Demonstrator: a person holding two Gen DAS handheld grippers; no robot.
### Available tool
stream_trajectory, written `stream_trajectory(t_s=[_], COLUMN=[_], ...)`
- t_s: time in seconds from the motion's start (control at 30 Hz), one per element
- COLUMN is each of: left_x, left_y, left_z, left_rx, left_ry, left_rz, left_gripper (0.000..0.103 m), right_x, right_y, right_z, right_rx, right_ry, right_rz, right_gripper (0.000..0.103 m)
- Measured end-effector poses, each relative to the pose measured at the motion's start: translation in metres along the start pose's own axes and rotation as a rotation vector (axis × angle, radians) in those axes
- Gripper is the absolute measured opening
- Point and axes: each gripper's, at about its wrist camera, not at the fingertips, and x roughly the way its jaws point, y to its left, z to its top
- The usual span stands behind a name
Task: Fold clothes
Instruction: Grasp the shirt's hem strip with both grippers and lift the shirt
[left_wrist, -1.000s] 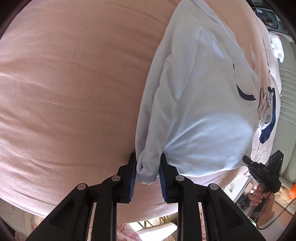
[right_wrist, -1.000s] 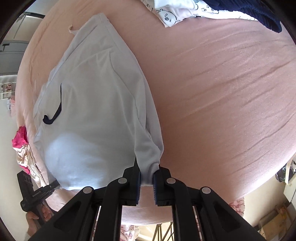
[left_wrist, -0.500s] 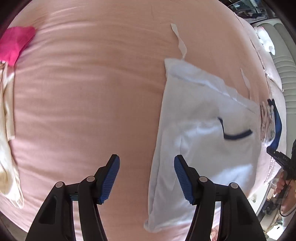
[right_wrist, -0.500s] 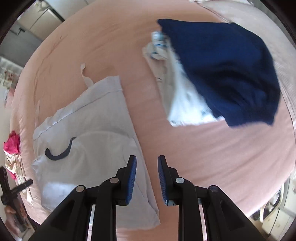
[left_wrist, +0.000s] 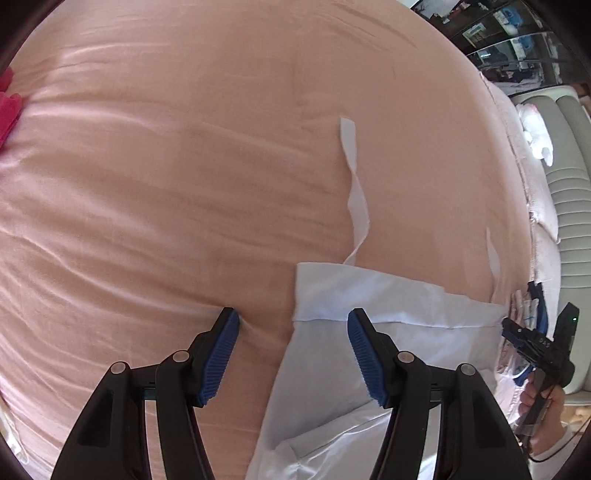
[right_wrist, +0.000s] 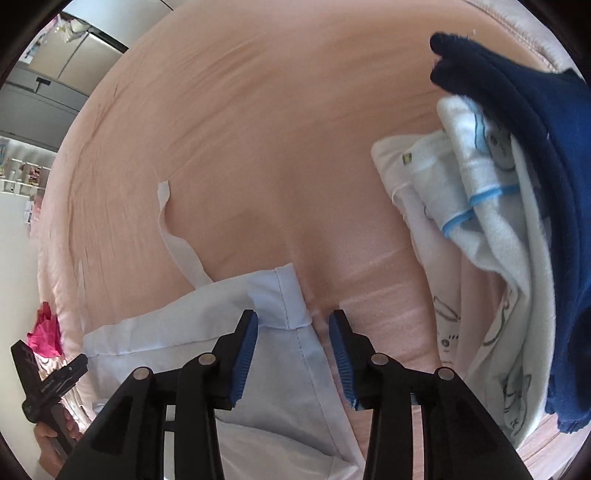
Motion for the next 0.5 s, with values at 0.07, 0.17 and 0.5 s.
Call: stream_trajectory(t_s=[0.07, 0.17, 0.5], left_x=[-0.002, 0.013, 0.003], left_y=[-0.005, -0.014, -0.035], left_z=[0.004, 0.009, 0.023], left_rx=[0.030, 0.091, 0.269], left_ry=[-0.001, 0.096, 0.067], left_rz=[-0.025, -0.039, 0.014], left_gripper=[0.059, 0.058, 0.004], right_x=[-0.010, 0.004, 0.020], right_y=[0.005, 0.006, 0.041], right_z=[0.003, 0.008, 0.021], right_rx=[-0.036, -0.037, -0.193], right_ry=[-0.074, 0.001, 0.043], right_rz=[-0.048, 0.037, 0.188], right_gripper=[0.043, 0.058, 0.006])
